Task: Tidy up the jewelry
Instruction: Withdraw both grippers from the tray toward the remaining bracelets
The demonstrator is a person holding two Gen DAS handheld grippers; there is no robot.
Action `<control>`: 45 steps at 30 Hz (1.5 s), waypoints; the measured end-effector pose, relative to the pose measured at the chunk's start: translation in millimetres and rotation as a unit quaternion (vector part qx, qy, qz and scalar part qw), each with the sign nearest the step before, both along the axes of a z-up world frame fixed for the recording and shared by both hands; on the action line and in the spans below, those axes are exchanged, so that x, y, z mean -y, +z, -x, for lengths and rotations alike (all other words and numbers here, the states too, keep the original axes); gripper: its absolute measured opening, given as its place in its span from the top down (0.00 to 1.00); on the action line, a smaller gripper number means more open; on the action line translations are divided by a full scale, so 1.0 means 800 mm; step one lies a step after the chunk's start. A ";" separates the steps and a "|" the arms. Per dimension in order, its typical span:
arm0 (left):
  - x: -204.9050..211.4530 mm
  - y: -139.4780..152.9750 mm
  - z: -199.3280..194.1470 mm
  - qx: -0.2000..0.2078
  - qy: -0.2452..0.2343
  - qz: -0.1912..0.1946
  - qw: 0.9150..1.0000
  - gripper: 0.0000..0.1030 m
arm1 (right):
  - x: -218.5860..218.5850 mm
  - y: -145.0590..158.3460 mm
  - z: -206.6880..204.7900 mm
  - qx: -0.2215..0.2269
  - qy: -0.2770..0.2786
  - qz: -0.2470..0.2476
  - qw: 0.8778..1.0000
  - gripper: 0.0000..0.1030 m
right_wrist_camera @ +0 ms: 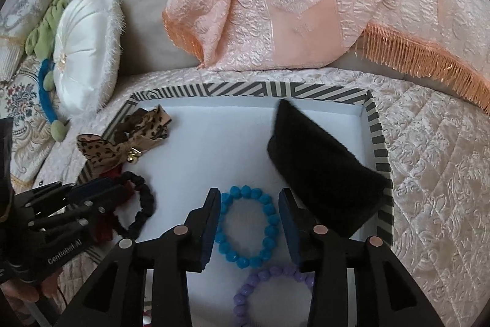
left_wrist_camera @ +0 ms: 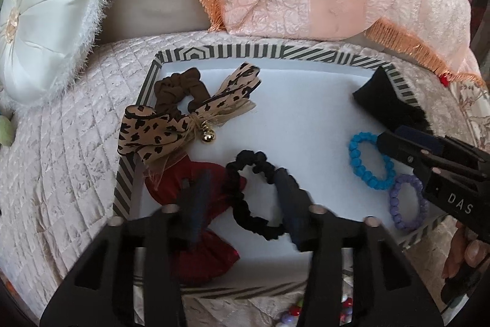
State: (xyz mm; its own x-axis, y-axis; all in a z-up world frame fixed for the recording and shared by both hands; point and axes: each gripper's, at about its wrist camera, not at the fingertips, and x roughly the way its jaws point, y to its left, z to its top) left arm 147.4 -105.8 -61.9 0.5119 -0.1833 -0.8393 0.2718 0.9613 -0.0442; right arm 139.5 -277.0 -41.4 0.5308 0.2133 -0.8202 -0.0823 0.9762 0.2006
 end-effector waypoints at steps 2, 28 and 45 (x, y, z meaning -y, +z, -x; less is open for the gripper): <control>0.002 0.005 0.004 0.004 -0.002 0.000 1.000 0.52 | 0.000 0.005 0.006 0.003 0.001 -0.004 1.000 0.64; -0.012 0.054 0.087 0.040 0.002 -0.001 0.999 0.49 | -0.009 0.046 0.096 0.014 -0.013 0.000 1.000 0.61; -0.035 0.066 0.161 0.036 0.016 0.006 0.999 0.49 | -0.013 0.067 0.178 0.022 -0.020 0.003 1.000 0.54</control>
State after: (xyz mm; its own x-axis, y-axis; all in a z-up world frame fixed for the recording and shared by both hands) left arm 18.9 -77.6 -8.9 0.5759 -0.1761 -0.7983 0.2444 0.9689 -0.0374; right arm -3.1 -266.2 12.6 0.5744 0.1870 -0.7970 -0.0518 0.9799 0.1926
